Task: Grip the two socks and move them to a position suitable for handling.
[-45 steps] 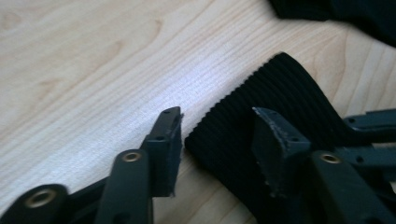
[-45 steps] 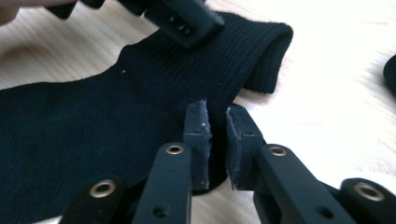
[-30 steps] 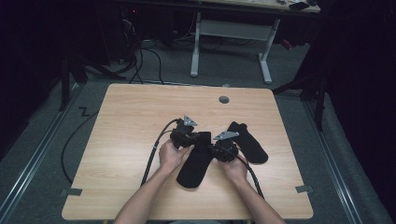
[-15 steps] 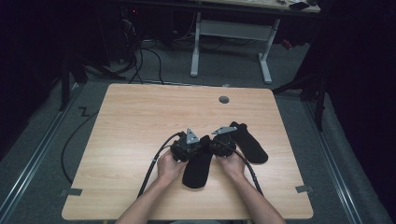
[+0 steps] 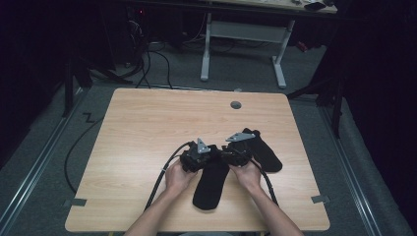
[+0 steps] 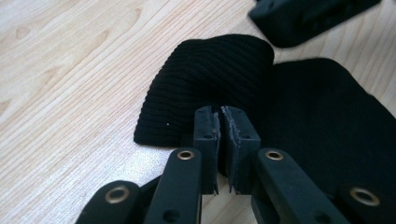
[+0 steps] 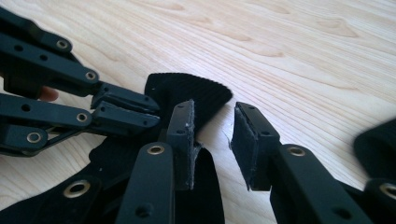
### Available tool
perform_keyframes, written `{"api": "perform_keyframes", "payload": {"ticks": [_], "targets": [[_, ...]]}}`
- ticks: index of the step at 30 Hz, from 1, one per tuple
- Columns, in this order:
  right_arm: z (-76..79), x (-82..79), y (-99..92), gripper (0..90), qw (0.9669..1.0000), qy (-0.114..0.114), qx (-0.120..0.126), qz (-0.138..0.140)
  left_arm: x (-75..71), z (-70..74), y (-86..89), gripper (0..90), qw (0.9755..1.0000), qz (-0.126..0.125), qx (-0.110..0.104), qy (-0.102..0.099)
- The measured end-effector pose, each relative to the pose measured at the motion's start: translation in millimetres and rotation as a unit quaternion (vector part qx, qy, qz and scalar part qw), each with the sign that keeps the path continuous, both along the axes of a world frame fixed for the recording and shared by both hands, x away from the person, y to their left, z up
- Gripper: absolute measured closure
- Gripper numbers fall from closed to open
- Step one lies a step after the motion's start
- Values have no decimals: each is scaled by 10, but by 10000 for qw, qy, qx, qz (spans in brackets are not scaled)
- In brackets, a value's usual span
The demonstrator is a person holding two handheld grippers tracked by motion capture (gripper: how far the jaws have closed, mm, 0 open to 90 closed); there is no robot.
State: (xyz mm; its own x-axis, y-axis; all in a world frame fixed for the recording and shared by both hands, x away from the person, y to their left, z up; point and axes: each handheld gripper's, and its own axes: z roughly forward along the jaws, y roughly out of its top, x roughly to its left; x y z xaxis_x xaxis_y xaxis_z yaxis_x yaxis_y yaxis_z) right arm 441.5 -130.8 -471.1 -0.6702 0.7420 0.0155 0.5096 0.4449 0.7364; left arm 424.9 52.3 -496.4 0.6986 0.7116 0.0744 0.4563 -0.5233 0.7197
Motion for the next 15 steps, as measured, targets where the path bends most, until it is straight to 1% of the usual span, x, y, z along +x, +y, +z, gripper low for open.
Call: {"api": "perform_keyframes", "payload": {"ticks": [2,4,6,7,9,11,12,13,14,15], "targets": [[-60,23,44,696,9999,77,-100,15,-2,16,31,818,10000,18,-41,-1],[-147,62,61,725,9996,181,-223,-21,-4,34,55,813,9999,61,-141,0],[-230,101,67,757,9991,264,-325,-53,5,58,83,786,9996,144,-235,2],[-242,112,61,772,9993,230,-273,-59,14,68,96,749,9995,201,-255,-10],[-246,135,81,783,9994,165,-288,-87,46,72,114,690,9991,309,-293,13],[-240,144,91,772,9994,164,-281,-99,73,68,120,644,9991,328,-258,48],[-240,144,91,772,9994,164,-281,-99,115,47,115,644,9989,405,-199,82],[-214,106,67,726,9997,100,-190,-70,156,10,124,612,9983,525,-224,89],[-192,67,41,714,9999,39,-126,-37,182,-14,134,605,9978,579,-285,133],[-170,19,12,705,10000,6,-47,10,199,-21,147,599,9975,600,-345,120]]}}
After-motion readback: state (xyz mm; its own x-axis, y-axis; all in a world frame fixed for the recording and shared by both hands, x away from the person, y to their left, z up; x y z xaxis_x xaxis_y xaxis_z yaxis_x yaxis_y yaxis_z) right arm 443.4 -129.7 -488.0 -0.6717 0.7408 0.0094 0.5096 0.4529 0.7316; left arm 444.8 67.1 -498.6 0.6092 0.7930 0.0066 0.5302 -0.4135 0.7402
